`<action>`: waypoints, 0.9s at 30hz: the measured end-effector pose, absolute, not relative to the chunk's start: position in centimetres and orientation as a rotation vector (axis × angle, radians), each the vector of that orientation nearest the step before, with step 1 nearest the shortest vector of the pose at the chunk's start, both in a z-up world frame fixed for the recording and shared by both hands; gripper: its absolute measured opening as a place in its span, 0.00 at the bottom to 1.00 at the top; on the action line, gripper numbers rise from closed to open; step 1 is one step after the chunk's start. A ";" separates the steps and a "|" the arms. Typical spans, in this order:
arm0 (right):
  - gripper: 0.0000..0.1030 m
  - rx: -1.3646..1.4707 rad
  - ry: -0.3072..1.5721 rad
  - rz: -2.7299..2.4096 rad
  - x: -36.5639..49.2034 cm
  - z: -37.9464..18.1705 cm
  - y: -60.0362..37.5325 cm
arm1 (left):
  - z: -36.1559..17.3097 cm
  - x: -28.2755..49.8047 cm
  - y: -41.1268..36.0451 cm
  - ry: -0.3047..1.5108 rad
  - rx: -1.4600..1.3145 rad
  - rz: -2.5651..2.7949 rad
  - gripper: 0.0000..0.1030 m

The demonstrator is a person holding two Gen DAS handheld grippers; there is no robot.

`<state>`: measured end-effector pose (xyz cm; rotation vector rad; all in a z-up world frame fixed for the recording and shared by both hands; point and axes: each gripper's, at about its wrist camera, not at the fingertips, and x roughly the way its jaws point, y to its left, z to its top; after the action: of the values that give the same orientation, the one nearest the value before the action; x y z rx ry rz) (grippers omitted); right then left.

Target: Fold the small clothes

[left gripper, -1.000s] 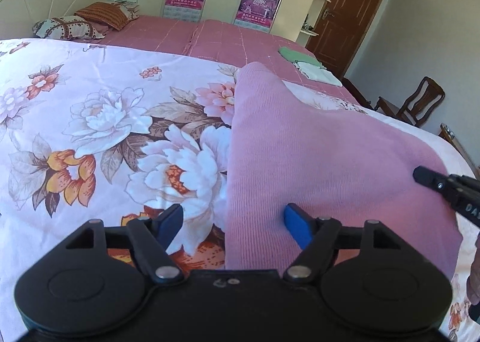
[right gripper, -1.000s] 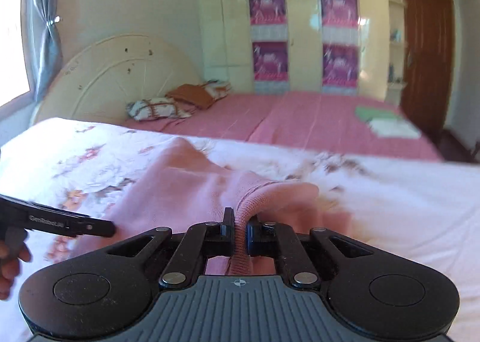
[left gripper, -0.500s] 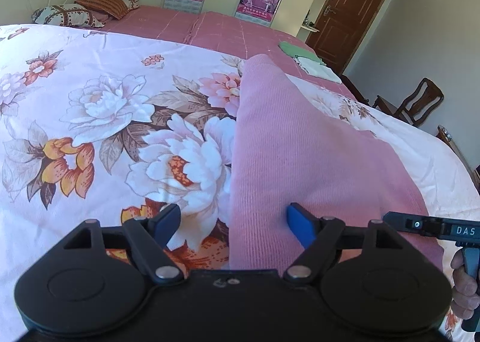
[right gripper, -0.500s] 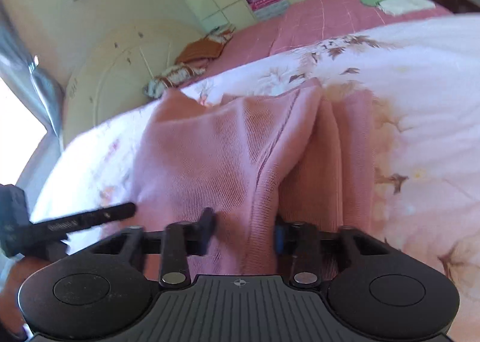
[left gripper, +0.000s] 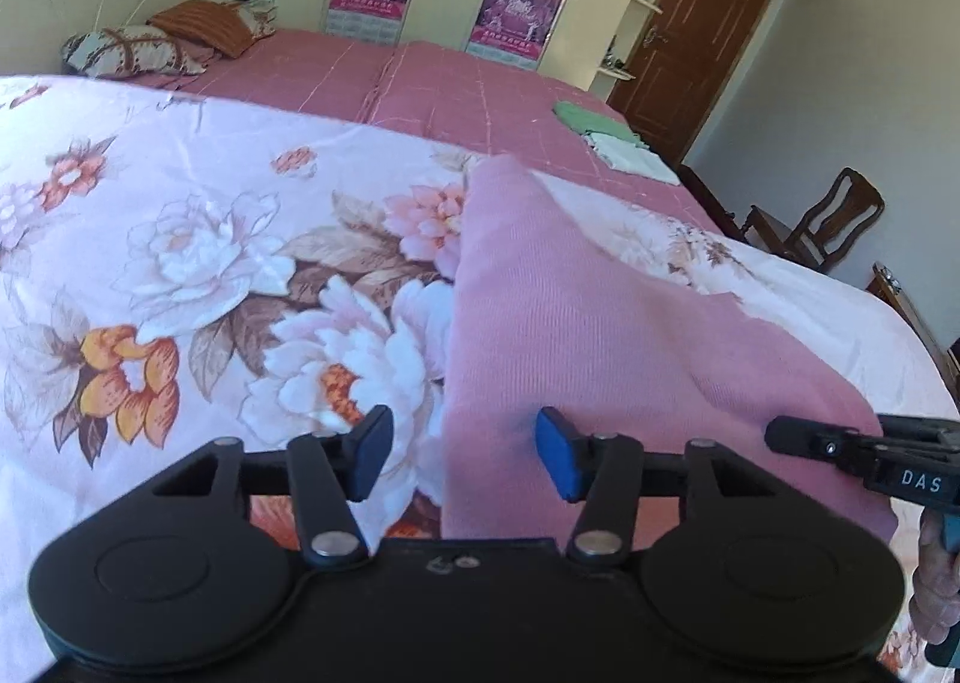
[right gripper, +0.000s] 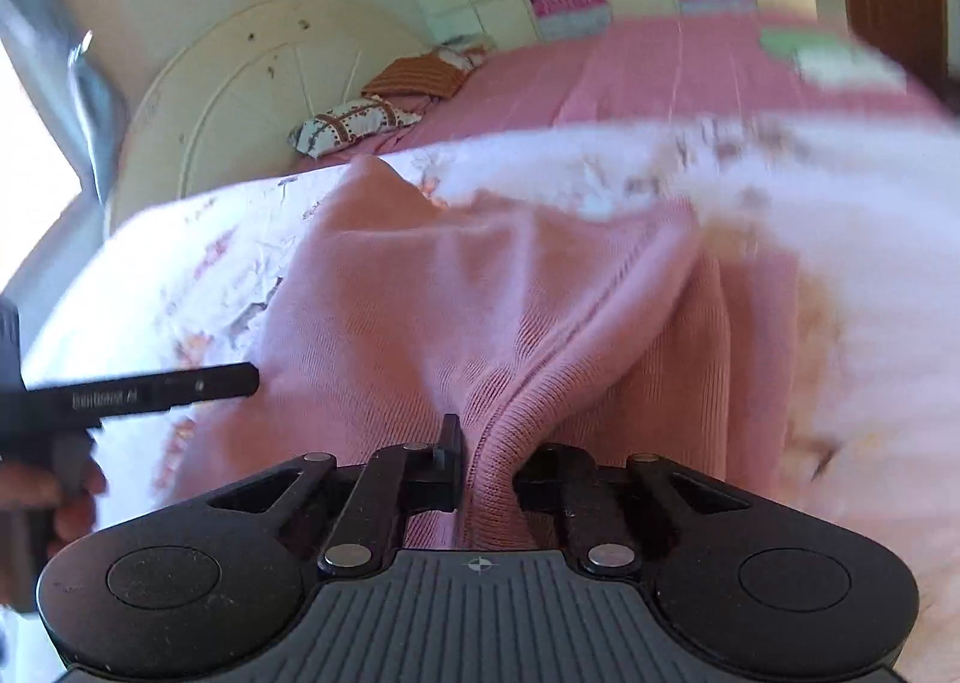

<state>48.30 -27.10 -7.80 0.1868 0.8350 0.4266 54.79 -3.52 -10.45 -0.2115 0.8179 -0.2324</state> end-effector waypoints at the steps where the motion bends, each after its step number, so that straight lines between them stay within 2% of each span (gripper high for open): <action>1: 0.09 0.141 0.791 0.421 47.6 -6.6 -26.8 | -9.9 54.8 -4.0 0.808 -0.199 -0.242 0.50; 2: 0.09 0.121 0.757 0.418 47.1 -5.4 -26.9 | -9.5 54.9 -4.6 0.808 -0.193 -0.259 0.52; 4: 0.09 0.091 0.711 0.412 45.6 -3.2 -27.8 | -9.5 55.3 -6.2 0.837 -0.138 -0.266 0.73; 5: 0.09 0.071 0.699 0.395 45.1 -2.8 -28.3 | -10.2 55.6 -7.4 0.863 -0.059 -0.254 0.76; 6: 0.09 0.071 0.704 0.374 45.2 -3.2 -29.0 | -11.1 56.0 -8.3 0.891 -0.013 -0.254 0.77; 9: 0.10 0.177 0.921 0.341 48.4 -9.1 -31.0 | -12.0 56.3 -8.4 0.927 -0.069 -0.270 0.75; 11: 0.11 0.266 0.902 0.356 48.1 -10.1 -32.0 | -11.3 55.9 -8.0 0.897 -0.051 -0.277 0.72; 12: 0.20 0.308 0.888 0.357 47.7 -9.8 -32.6 | -10.8 55.7 -7.5 0.871 -0.059 -0.285 0.68; 13: 0.35 0.331 0.865 0.341 47.4 -9.4 -33.2 | -10.5 55.6 -7.1 0.850 -0.073 -0.295 0.65; 15: 0.46 0.368 0.777 0.297 46.9 -8.4 -34.6 | -10.1 56.0 -6.6 0.813 -0.098 -0.318 0.62; 17: 0.46 0.432 0.770 0.263 47.9 -8.6 -35.8 | -10.0 57.1 -6.9 0.812 -0.079 -0.299 0.62; 18: 0.45 0.457 0.783 0.243 48.8 -8.8 -36.2 | -10.2 57.7 -7.0 0.820 -0.076 -0.299 0.64; 21: 0.05 0.439 0.823 0.236 51.2 -9.4 -35.9 | -11.8 59.1 -7.4 0.848 -0.005 -0.257 0.77; 25: 0.05 0.329 0.637 0.308 51.0 -7.7 -34.7 | -12.6 58.1 -5.8 0.807 -0.053 -0.240 0.81; 27: 0.05 0.268 0.733 0.253 52.5 -9.5 -34.3 | -12.7 58.4 -5.0 0.824 -0.134 -0.266 0.79</action>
<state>52.51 -34.27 -9.51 0.2682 0.7330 0.2526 58.38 -4.96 -12.71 -0.1341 0.8244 -0.2664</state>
